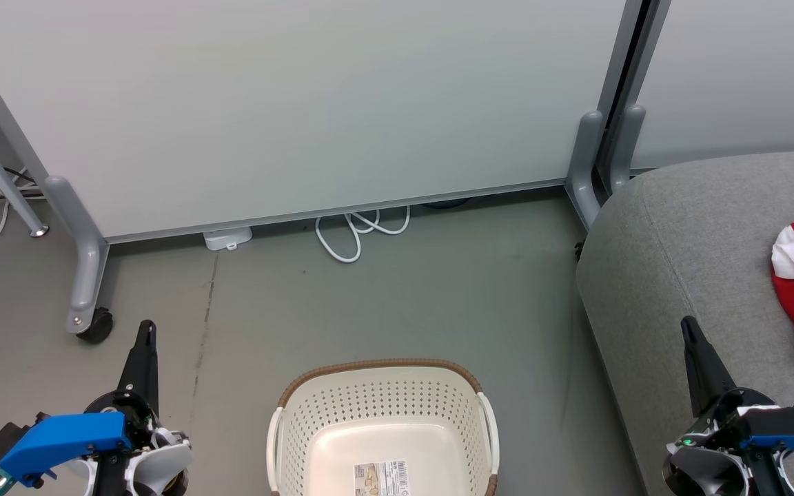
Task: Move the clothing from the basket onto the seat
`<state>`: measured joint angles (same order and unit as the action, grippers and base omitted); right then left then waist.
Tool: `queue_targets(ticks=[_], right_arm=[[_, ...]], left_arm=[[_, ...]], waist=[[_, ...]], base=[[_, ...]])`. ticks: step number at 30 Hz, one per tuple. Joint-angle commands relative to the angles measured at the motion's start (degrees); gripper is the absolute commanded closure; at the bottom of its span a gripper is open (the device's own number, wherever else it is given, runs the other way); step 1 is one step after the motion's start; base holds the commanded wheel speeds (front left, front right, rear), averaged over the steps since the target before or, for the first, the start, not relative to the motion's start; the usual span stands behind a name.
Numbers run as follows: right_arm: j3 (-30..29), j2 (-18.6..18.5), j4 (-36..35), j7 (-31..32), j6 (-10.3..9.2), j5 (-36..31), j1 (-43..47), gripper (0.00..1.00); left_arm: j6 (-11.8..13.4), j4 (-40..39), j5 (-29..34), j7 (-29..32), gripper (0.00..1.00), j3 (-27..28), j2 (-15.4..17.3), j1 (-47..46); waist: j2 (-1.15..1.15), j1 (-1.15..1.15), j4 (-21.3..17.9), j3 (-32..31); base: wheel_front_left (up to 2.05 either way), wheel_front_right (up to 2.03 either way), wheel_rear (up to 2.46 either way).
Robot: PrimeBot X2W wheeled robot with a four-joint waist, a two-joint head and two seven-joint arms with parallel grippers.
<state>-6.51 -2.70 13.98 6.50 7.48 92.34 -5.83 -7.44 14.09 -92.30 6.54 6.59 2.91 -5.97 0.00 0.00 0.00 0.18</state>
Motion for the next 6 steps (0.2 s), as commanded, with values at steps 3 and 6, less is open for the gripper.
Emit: queue_targets(ticks=[3,6], right_arm=[[-0.07,-0.33,0.12,0.16,0.02,0.15,-0.76,1.00],[-0.07,-0.33,0.12,0.16,0.02,0.15,-0.74,1.00]], left_arm=[[-0.08,-0.24,-0.11,0.27,1.00,0.19,-0.06,-0.53],[-0.08,-0.24,-0.11,0.27,1.00,0.19,-0.06,-0.53]], waist=[[0.00,0.00,0.00,0.00],[0.00,0.00,0.00,0.00]], base=[[0.00,0.00,0.00],[0.00,0.00,0.00]])
